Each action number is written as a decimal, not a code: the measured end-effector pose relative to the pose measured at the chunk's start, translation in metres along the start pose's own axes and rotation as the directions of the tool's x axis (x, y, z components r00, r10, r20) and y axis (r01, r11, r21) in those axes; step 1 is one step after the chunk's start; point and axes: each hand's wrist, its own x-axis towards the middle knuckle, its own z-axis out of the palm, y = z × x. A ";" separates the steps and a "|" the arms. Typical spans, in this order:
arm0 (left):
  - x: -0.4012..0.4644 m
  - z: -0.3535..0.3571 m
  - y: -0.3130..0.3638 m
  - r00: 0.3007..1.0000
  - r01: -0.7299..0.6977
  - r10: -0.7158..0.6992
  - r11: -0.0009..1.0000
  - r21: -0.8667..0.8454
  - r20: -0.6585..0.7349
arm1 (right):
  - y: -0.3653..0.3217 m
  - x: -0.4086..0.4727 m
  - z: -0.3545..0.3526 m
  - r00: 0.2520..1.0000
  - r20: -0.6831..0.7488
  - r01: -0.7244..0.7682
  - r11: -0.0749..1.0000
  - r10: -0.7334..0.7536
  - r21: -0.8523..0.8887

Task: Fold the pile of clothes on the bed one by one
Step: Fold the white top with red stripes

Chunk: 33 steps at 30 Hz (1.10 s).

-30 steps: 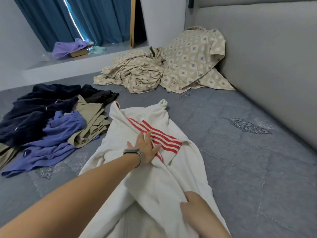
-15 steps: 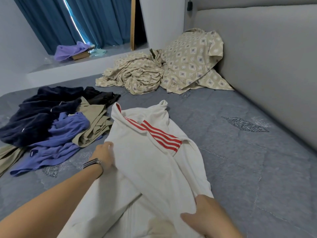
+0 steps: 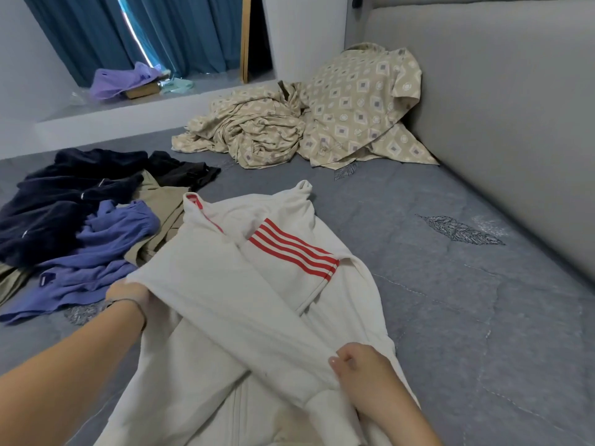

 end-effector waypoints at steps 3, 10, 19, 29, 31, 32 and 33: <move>0.046 0.020 -0.025 0.976 -0.076 0.059 0.994 0.072 0.211 | -0.001 -0.001 0.009 0.995 -0.084 -0.071 0.990 0.061 -0.120; -0.094 -0.014 0.039 0.695 -0.695 0.717 0.687 0.213 -0.044 | -0.020 -0.015 0.018 0.898 -0.438 -0.161 0.892 -0.045 -0.421; -0.139 0.061 0.022 0.641 -0.761 0.638 0.455 0.463 0.427 | 0.022 0.000 0.099 0.910 -0.041 0.307 0.735 -0.413 -0.605; -0.207 0.056 -0.079 0.671 -0.733 0.678 0.546 0.406 0.300 | 0.027 0.005 0.098 0.924 -0.008 0.287 0.706 -0.382 -0.648; -0.216 0.050 -0.087 0.670 -0.736 0.676 0.551 0.393 0.308 | 0.019 -0.004 0.090 0.952 0.066 0.269 0.717 -0.297 -0.643; -0.220 0.045 -0.091 0.665 -0.742 0.676 0.546 0.390 0.317 | 0.011 -0.007 0.083 0.961 0.110 0.264 0.716 -0.255 -0.647; -0.226 0.040 -0.096 0.663 -0.745 0.668 0.547 0.382 0.337 | 0.007 -0.008 0.080 0.955 0.116 0.283 0.728 -0.272 -0.625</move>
